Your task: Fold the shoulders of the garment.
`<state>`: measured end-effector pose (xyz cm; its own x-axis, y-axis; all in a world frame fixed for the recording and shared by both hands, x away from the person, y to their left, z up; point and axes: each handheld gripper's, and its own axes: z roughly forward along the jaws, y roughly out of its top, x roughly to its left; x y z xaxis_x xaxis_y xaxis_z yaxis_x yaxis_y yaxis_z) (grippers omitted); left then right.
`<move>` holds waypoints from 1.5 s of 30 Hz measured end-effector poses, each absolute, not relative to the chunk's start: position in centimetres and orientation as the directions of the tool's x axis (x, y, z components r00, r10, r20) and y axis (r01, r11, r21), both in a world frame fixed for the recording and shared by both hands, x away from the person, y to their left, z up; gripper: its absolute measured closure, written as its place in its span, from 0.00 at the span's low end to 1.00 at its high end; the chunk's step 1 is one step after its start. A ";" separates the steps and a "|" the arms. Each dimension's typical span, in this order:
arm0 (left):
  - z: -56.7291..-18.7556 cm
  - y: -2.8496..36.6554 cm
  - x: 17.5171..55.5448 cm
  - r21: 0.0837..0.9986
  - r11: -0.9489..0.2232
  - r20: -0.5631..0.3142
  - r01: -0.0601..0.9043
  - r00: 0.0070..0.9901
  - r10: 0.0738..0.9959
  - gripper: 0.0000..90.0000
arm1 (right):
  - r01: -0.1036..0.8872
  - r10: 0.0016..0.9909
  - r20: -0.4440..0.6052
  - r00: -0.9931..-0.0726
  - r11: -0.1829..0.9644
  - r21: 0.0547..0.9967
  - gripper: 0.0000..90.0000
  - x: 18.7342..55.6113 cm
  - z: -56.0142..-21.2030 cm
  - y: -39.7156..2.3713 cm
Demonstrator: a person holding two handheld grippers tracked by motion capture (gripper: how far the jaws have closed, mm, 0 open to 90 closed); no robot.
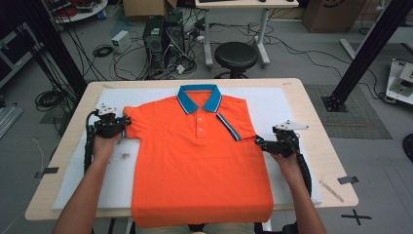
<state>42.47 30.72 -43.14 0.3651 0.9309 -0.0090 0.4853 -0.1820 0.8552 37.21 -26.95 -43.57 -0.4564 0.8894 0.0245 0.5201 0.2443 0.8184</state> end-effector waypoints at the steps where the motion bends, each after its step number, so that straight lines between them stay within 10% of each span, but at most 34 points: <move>1: -43.1 30.7 42.5 0.855 -0.182 -0.009 0.485 0.365 0.931 0.90 | 0.520 0.889 0.025 -0.456 0.244 0.818 0.22 37.2 -43.6 -27.0; 15: -42.1 25.3 43.1 0.839 -0.237 -0.070 0.490 0.529 0.846 0.87 | 0.517 0.889 0.032 -0.457 0.236 0.823 0.22 37.2 -43.4 -26.9; 18: -41.8 25.2 43.3 0.863 -0.170 -0.130 0.475 0.536 0.834 0.57 | 0.516 0.891 0.041 -0.452 0.223 0.827 0.22 37.1 -43.3 -27.1; 27: -40.0 24.6 45.5 0.841 -0.204 -0.124 0.502 0.545 0.829 0.41 | 0.514 0.889 0.034 -0.456 0.231 0.826 0.22 37.2 -43.3 -27.0; 38: -43.2 19.9 46.3 0.738 -0.413 -0.031 0.533 0.638 0.770 0.41 | 0.521 0.891 0.038 -0.453 0.230 0.822 0.22 37.1 -43.3 -27.0; 45: -44.0 18.6 46.7 0.697 -0.467 0.016 0.545 0.639 0.769 0.70 | 0.523 0.890 0.041 -0.454 0.229 0.821 0.22 37.1 -43.4 -26.9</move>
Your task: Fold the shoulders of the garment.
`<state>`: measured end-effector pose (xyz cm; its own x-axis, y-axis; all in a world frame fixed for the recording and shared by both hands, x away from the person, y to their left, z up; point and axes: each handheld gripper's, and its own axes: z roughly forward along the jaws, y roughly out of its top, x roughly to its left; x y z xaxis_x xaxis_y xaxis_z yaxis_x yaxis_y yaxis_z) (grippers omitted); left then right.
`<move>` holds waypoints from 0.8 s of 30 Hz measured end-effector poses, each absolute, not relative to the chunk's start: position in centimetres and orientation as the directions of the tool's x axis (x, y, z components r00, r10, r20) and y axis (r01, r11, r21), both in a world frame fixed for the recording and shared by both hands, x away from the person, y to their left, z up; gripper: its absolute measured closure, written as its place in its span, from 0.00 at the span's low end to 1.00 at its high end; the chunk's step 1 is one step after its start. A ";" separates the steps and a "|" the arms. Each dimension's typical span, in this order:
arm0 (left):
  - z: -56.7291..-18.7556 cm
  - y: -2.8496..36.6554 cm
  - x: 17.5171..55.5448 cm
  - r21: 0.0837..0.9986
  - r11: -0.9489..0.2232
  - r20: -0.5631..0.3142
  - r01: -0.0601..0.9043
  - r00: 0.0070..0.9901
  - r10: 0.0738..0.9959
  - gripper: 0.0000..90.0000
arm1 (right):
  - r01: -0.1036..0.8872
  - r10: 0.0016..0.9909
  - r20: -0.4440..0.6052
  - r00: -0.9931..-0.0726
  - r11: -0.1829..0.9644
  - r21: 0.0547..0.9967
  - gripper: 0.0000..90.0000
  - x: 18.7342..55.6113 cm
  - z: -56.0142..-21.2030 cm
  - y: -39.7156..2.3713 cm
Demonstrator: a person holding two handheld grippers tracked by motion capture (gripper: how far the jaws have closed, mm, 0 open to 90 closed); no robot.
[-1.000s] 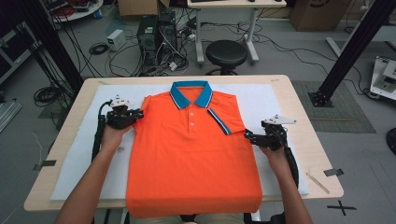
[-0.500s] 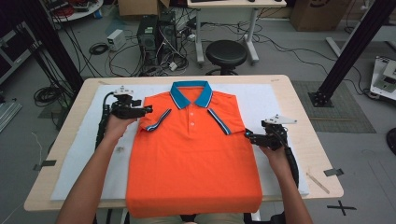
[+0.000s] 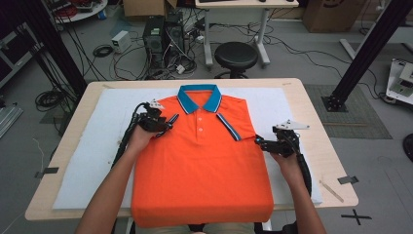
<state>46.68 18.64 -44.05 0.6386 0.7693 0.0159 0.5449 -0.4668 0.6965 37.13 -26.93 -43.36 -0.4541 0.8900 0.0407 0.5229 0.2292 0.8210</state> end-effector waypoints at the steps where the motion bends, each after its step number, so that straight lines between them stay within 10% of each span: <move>1: -44.1 18.5 46.6 0.695 -0.473 0.024 0.542 0.640 0.768 0.73 | 0.524 0.890 0.043 -0.453 0.227 0.821 0.22 37.1 -43.4 -27.0; 5: -43.6 18.6 46.7 0.715 -0.447 0.025 0.537 0.620 0.784 0.96 | 0.523 0.890 0.045 -0.454 0.226 0.822 0.22 37.2 -43.4 -27.0; 16: -42.4 19.2 47.0 0.812 -0.147 -0.224 0.565 0.534 0.815 0.96 | 0.523 0.890 0.045 -0.453 0.225 0.822 0.22 37.2 -43.4 -27.0; 21: -42.4 19.4 47.1 0.811 -0.131 -0.218 0.571 0.502 0.837 0.63 | 0.525 0.890 0.046 -0.453 0.225 0.821 0.22 37.2 -43.4 -27.1; 24: -42.2 20.1 46.8 0.813 -0.140 -0.202 0.564 0.500 0.842 0.61 | 0.524 0.890 0.047 -0.454 0.224 0.822 0.22 37.1 -43.4 -27.1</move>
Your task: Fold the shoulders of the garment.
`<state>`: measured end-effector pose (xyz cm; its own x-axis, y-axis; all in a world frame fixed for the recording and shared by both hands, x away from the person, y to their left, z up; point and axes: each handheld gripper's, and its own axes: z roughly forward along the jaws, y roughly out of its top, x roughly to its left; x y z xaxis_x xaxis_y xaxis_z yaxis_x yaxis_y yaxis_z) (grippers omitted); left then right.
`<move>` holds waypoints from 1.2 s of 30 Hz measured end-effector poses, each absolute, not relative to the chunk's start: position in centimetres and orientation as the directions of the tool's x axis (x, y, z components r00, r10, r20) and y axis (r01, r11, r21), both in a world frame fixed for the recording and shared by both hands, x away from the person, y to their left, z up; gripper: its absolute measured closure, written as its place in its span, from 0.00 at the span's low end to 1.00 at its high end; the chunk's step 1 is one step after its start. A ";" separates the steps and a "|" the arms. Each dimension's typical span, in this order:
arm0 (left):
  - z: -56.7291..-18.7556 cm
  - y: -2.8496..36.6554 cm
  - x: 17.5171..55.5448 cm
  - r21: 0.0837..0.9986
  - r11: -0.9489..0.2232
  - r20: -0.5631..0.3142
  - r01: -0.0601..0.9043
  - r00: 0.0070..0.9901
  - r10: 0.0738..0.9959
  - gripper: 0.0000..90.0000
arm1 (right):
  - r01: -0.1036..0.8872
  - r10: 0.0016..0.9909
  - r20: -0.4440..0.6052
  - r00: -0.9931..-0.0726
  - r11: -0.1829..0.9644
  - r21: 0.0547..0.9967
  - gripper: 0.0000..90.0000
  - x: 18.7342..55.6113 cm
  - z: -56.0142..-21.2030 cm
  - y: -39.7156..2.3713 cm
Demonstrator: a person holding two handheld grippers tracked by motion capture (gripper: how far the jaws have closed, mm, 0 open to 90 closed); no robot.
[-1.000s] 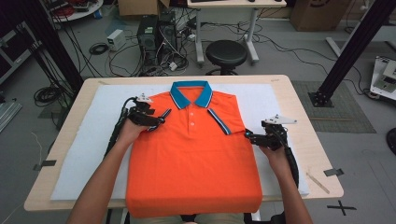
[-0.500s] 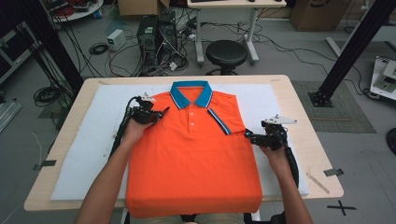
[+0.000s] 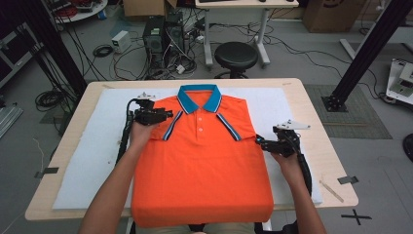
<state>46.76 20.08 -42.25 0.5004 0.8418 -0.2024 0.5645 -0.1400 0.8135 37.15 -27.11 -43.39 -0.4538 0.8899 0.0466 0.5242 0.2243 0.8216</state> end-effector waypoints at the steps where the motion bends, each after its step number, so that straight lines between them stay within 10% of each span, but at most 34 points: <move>1: -42.3 20.3 46.6 0.814 -0.144 -0.196 0.563 0.500 0.843 0.61 | 0.525 0.891 0.045 -0.453 0.226 0.820 0.22 37.2 -43.4 -27.1; 19: -45.0 19.4 44.9 0.763 -0.295 -0.103 0.575 0.559 0.822 0.82 | 0.528 0.889 0.041 -0.457 0.233 0.817 0.22 37.1 -43.5 -26.9; 27: -44.3 20.1 44.1 0.861 -0.116 -0.194 0.494 0.531 0.825 0.27 | 0.535 0.882 0.050 -0.468 0.238 0.811 0.25 37.1 -43.5 -26.9; 36: -43.5 22.3 42.8 0.916 -0.054 -0.204 0.398 0.578 0.790 0.27 | 0.533 0.886 0.047 -0.461 0.234 0.813 0.24 37.1 -43.5 -26.9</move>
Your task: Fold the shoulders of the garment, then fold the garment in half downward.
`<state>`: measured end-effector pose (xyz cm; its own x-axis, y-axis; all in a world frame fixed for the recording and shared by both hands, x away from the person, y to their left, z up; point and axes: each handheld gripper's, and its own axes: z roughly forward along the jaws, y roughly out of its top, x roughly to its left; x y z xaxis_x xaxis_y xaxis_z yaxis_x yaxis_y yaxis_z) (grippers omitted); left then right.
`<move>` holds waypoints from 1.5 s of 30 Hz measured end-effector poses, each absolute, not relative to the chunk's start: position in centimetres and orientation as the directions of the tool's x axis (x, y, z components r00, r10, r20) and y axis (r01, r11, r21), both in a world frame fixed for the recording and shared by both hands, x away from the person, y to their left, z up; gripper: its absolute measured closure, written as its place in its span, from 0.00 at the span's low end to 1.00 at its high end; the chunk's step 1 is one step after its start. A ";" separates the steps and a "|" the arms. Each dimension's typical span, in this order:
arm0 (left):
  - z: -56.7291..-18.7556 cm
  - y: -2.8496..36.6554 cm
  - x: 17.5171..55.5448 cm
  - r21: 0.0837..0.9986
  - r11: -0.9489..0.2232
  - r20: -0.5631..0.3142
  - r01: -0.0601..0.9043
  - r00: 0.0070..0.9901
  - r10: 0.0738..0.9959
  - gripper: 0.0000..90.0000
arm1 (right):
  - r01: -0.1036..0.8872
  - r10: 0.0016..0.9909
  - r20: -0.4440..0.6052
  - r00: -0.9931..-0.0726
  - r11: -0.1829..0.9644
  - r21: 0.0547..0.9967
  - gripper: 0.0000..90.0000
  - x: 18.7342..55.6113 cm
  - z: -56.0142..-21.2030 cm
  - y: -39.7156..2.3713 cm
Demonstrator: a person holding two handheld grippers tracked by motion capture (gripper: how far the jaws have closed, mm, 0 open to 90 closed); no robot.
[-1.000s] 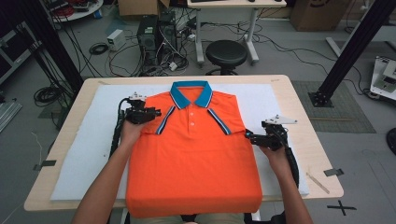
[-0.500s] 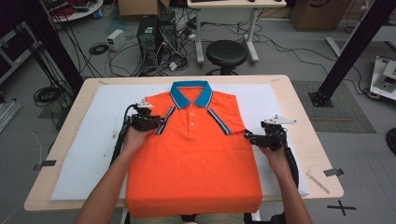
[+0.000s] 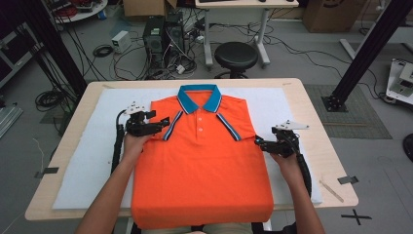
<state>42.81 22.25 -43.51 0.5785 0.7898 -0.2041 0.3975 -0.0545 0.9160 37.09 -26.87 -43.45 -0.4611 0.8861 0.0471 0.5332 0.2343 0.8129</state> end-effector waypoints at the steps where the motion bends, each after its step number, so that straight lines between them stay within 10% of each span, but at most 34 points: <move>1: -43.5 22.5 42.6 0.917 -0.055 -0.204 0.396 0.582 0.787 0.27 | 0.534 0.886 0.047 -0.462 0.235 0.812 0.24 37.1 -43.5 -26.9; 28: -44.2 25.2 38.9 0.890 -0.071 -0.208 0.450 0.540 0.816 0.26 | 0.537 0.885 0.048 -0.463 0.237 0.810 0.24 36.7 -43.6 -26.7; 45: -45.4 26.7 33.6 0.802 -0.131 -0.196 0.582 0.464 0.864 0.38 | 0.583 0.885 0.023 -0.465 0.287 0.760 0.59 34.7 -43.9 -26.2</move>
<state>33.58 26.74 -45.38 0.4635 0.8642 -0.1956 0.5825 -0.1308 0.8023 34.72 -26.22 -43.86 -0.4652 0.8849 0.0232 0.5830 0.2865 0.7603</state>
